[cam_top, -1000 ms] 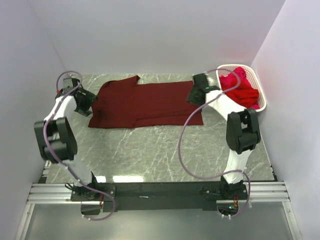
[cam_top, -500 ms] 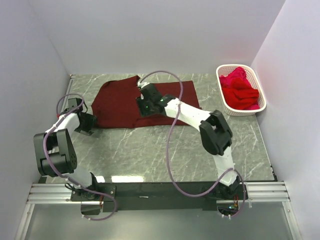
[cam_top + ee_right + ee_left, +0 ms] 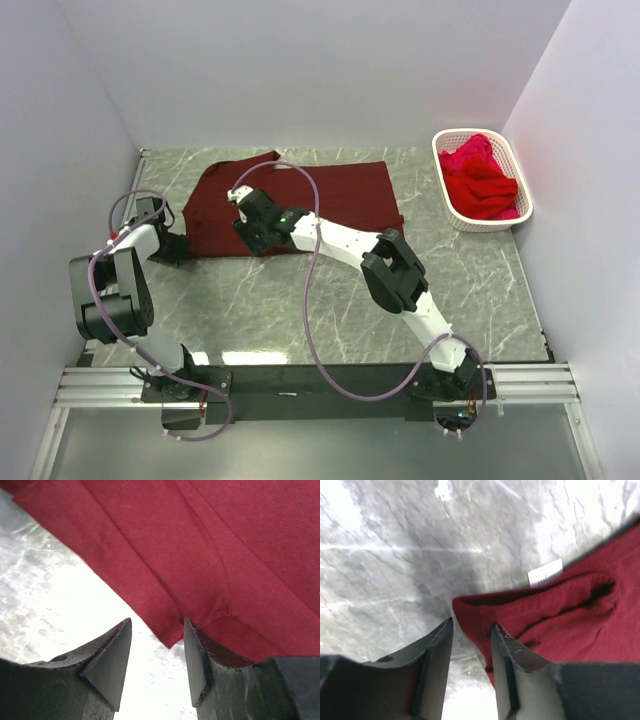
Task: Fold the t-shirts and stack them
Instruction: Fold the tshirt
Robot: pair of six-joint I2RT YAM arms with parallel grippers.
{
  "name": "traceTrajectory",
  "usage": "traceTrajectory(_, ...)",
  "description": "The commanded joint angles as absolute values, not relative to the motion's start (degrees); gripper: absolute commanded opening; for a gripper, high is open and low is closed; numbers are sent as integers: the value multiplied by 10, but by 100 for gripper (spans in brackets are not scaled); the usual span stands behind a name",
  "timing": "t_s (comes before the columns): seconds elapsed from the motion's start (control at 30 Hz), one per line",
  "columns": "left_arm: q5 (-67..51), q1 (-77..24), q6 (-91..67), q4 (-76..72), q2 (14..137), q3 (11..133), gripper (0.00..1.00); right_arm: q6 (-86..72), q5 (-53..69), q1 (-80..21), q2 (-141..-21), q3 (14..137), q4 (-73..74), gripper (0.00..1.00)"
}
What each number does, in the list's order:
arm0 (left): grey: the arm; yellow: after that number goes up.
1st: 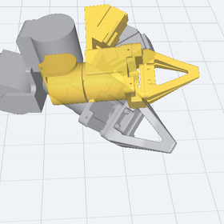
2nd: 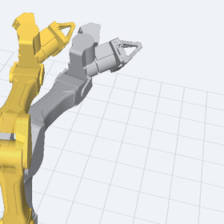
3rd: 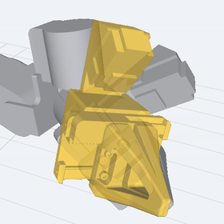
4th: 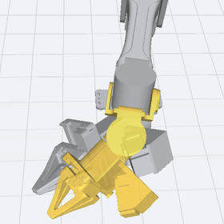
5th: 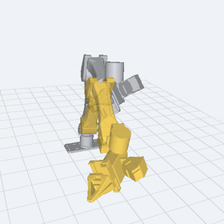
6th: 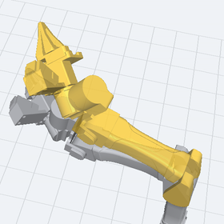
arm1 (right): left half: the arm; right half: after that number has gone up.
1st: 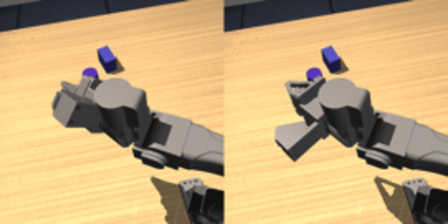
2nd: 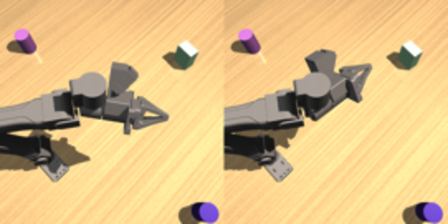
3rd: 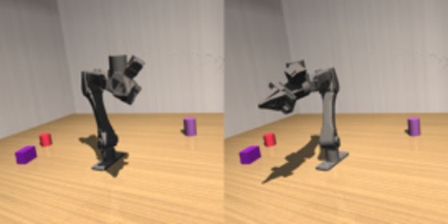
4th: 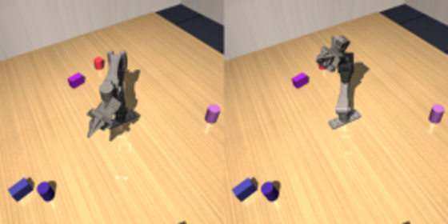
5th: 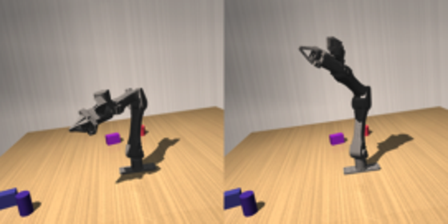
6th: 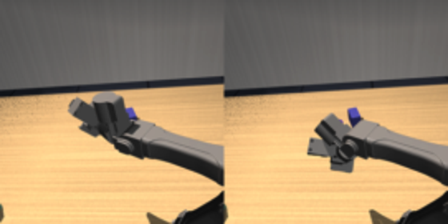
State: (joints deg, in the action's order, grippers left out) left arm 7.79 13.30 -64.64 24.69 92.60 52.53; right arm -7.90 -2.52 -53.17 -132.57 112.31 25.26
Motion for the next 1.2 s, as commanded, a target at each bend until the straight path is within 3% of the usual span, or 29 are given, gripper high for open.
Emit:
traceTrajectory(0.0,98,143,-642,248,933,549,40,-69,-48,-534,-1329,1150,260,53)
traceTrajectory(0.27,91,146,-634,245,935,553,39,-80,-70,-534,-1351,1167,273,52)
traceTrajectory(0.5,88,149,-630,245,936,554,39,-94,-51,-535,-1354,1157,272,46)
traceTrajectory(0.67,86,149,-627,245,934,555,39,-100,-50,-535,-1357,1156,272,35)
traceTrajectory(0.87,86,151,-624,247,936,557,38,-104,-43,-533,-1364,1173,272,9)
traceTrajectory(0.9,86,152,-623,247,935,557,38,-103,-46,-533,-1365,1176,273,0)
traceTrajectory(1.17,85,153,-616,250,937,561,37,-114,-69,-497,-1354,1199,260,0)
